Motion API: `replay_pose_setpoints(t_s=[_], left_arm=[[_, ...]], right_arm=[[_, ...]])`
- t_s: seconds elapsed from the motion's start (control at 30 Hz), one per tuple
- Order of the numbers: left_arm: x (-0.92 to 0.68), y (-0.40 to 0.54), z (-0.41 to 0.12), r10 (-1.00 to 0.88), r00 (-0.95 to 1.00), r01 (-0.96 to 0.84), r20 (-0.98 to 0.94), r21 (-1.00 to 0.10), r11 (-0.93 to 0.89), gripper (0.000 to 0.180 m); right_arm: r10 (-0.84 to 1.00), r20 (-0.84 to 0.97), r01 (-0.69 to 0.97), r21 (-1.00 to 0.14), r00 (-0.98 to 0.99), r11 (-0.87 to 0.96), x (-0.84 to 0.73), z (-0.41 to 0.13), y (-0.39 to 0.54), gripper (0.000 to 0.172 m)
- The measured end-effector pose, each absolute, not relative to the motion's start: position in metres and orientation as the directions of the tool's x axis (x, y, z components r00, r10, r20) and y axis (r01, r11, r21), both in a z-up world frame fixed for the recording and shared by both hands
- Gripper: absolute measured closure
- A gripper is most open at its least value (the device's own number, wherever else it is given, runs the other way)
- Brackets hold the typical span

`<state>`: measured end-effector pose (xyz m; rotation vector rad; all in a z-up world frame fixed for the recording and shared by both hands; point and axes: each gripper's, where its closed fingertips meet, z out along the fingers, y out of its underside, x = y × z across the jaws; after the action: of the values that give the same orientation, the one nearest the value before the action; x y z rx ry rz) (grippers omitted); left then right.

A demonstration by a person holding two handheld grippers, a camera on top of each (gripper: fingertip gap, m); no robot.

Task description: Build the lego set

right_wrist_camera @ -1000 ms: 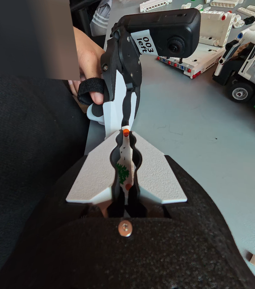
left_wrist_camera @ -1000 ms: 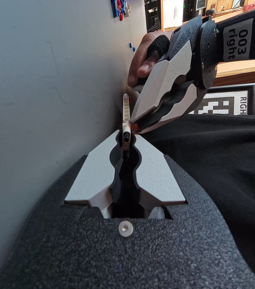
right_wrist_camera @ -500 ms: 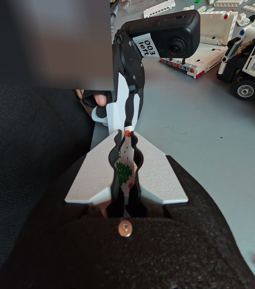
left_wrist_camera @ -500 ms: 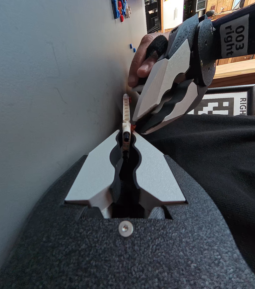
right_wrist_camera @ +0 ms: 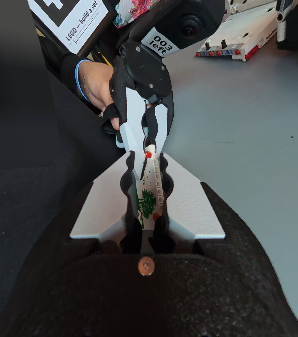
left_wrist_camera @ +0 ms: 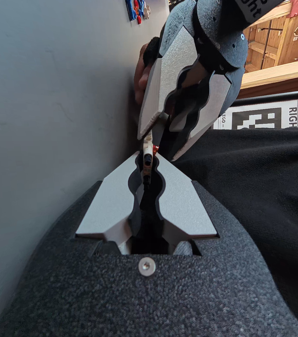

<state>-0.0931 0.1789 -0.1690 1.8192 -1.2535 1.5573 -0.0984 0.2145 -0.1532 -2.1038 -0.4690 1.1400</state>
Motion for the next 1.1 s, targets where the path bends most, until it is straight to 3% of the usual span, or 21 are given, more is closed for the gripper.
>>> replay_pose_setpoints(t_s=[0.3,0.43,0.67,1.1], left_arm=[[-0.094,0.178,-0.169,-0.374,-0.06,-0.837,0.925,-0.251,-0.486,0.176],[-0.094,0.179,-0.168,-0.381,-0.066,-0.835,0.922,-0.26,-0.485,0.176],[-0.096,0.176,-0.168,-0.394,-0.087,-0.843,0.915,-0.278,-0.46,0.176],[-0.102,0.163,-0.168,-0.652,-0.353,-0.788,0.671,-0.589,-0.179,0.177]], right_arm=[[0.552,-0.673,-0.034,-0.649,0.493,-0.76,-0.1,-0.155,0.216,0.15],[0.544,-0.688,-0.035,-0.635,0.481,-0.772,-0.1,-0.156,0.216,0.16],[0.533,-0.72,-0.037,-0.609,0.444,-0.792,-0.102,-0.155,0.214,0.159],[0.607,-0.727,0.029,-0.633,0.322,-0.773,-0.11,-0.143,0.196,0.162]])
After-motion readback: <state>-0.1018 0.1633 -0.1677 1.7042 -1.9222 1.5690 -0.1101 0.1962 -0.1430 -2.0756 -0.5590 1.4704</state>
